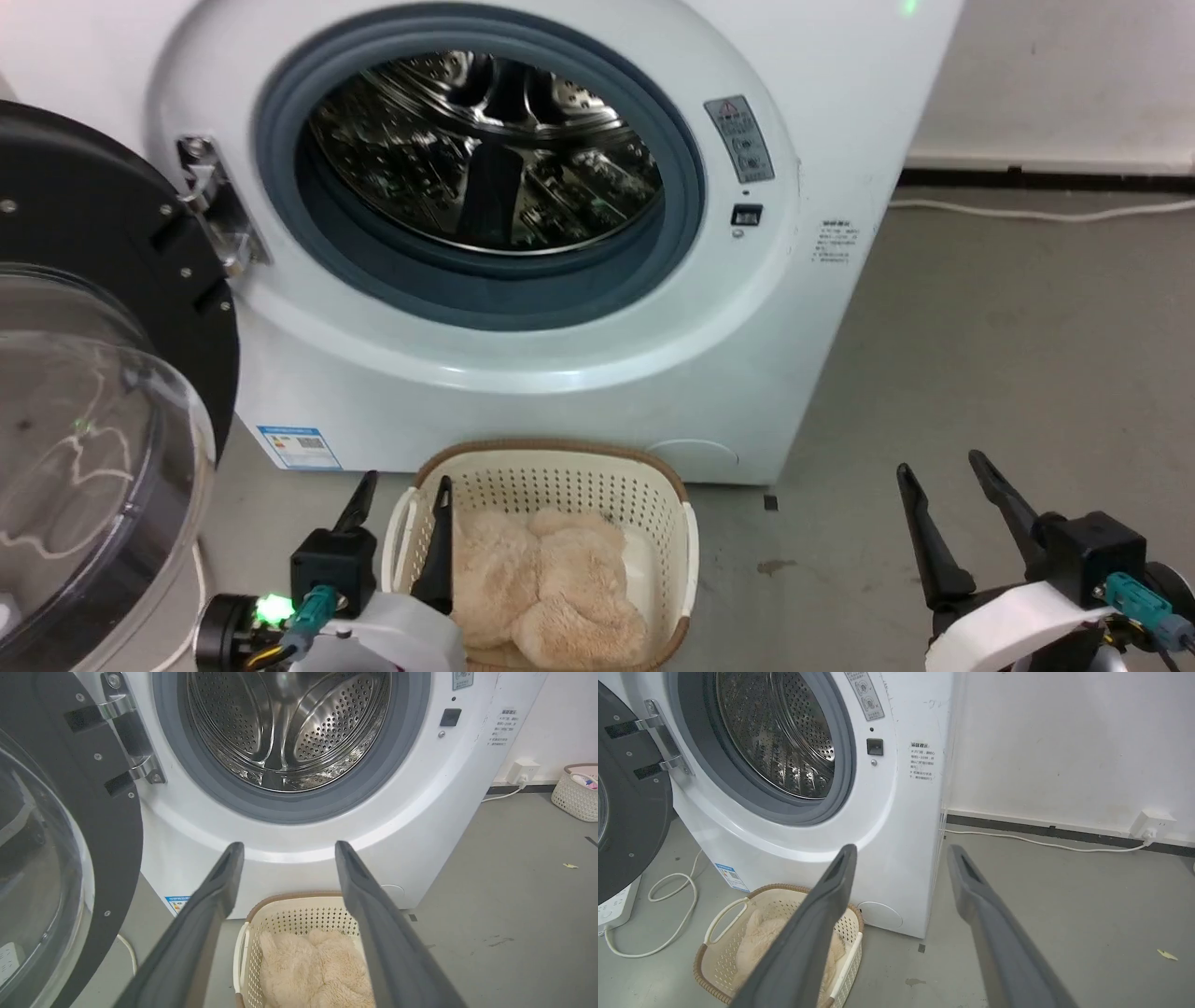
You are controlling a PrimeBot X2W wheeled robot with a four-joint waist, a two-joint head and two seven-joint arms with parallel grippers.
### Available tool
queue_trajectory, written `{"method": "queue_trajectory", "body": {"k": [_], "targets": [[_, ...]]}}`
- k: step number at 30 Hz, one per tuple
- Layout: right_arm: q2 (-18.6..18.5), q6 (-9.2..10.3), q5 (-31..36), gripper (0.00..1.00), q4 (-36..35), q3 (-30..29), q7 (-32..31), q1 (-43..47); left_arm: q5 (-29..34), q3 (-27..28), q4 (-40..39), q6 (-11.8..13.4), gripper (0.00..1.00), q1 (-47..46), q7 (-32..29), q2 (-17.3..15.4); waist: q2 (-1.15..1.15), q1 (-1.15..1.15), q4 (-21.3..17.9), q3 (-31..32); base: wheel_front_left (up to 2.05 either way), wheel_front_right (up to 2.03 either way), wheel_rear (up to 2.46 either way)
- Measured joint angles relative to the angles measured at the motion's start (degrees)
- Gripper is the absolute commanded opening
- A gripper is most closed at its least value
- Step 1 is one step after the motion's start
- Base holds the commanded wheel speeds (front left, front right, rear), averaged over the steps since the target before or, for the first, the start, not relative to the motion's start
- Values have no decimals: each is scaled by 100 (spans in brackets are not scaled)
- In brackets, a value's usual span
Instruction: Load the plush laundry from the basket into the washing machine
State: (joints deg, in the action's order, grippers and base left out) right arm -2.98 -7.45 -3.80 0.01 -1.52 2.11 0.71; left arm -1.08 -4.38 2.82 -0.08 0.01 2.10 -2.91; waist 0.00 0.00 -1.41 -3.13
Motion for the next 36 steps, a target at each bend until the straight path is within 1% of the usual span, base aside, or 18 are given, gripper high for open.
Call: {"method": "queue_trajectory", "body": {"k": [5, 20, 29, 33, 36], "targets": [[0, 0, -90, 100, 1, 13, 56, -5, -2, -98, 227, -1, 100, -121, 56, 1, 0, 0, -98, -209, 0, 0, 0], [0, 0, -470, 100, 33, 65, 213, -227, -51, -380, 1316, -8, 100, -777, 196, -23, 0, 1, -466, -883, 0, 0, 0], [0, 1, -719, 100, 34, 65, 334, -350, -174, -450, 2056, -42, 100, -1094, 299, -176, 0, 1, -696, -1241, 0, 0, 0], [0, 1, -799, 100, 40, 66, 390, -374, -233, -470, 2436, 46, 100, -1234, 294, -243, 0, 1, -774, -1395, 0, 0, 0], [0, 1, -881, 100, 42, 59, 413, -432, -287, -487, 2694, 51, 100, -1343, 289, -287, 0, 1, -828, -1521, 0, 0, 0]]}}
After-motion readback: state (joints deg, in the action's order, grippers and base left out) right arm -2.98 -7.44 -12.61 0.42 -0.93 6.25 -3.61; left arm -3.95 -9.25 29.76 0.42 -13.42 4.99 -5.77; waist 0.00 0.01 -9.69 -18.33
